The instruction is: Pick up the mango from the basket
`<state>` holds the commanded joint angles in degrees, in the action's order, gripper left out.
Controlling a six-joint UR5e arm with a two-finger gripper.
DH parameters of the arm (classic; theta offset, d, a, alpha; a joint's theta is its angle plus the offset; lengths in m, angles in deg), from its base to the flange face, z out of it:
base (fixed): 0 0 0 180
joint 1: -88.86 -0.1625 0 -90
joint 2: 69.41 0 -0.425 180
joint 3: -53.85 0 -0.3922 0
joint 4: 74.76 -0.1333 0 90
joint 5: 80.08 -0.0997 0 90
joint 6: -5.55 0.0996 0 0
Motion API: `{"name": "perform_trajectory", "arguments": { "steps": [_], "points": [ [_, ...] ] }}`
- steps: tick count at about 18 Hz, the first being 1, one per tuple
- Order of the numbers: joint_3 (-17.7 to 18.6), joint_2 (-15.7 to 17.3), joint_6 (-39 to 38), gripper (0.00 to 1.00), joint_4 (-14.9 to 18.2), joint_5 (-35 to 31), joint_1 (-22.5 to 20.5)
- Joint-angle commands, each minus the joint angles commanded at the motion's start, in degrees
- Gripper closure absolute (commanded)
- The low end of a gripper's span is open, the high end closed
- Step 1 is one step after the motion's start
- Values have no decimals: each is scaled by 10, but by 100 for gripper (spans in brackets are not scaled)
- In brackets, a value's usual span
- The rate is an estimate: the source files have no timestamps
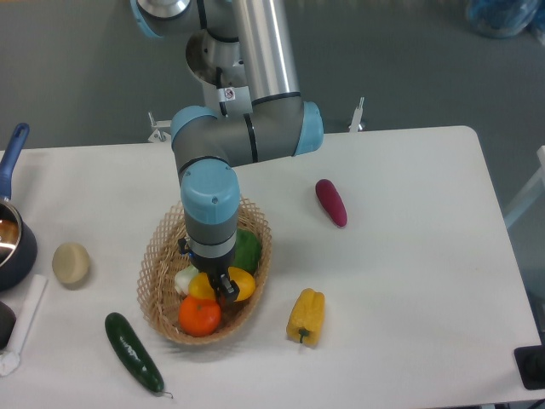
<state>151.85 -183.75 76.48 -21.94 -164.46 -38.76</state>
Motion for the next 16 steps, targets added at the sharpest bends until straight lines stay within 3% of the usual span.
{"name": "perform_trajectory", "arguments": {
  "steps": [8,16],
  "points": [
    [-17,35,-21,54,2,20,-11],
    [-47,83,-93,54,-1,121,-88]
  ]
}}
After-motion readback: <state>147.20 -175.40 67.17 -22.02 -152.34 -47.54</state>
